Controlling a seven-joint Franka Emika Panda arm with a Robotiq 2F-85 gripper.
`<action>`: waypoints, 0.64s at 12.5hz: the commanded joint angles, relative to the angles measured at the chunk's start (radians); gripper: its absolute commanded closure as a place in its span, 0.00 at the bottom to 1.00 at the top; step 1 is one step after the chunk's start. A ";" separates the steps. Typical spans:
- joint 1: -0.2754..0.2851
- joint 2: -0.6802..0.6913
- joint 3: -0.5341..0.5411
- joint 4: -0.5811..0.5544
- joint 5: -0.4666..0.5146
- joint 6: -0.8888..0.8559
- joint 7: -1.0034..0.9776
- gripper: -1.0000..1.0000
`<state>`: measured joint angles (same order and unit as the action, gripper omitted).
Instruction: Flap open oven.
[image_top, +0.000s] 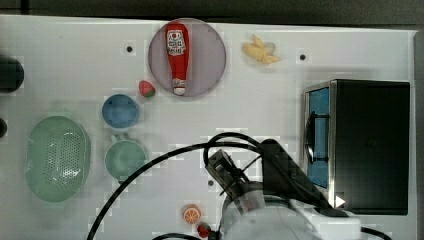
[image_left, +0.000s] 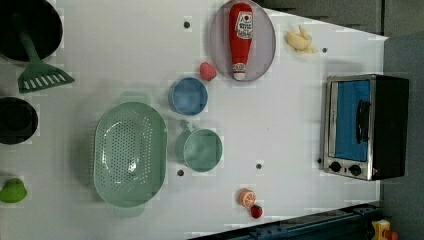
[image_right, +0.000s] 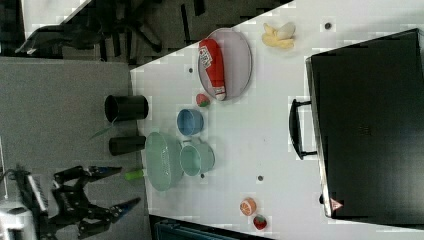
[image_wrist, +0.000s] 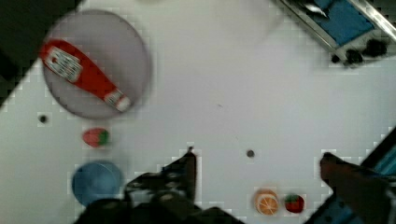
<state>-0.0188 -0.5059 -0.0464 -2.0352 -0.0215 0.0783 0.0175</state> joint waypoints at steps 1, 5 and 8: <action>-0.014 0.075 0.009 -0.028 0.014 -0.012 0.063 0.43; -0.015 0.118 -0.026 -0.041 0.013 -0.008 0.058 0.82; -0.016 0.171 -0.072 -0.058 0.013 0.009 -0.039 0.82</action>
<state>-0.0229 -0.3264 -0.0850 -2.0898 -0.0013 0.0828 0.0116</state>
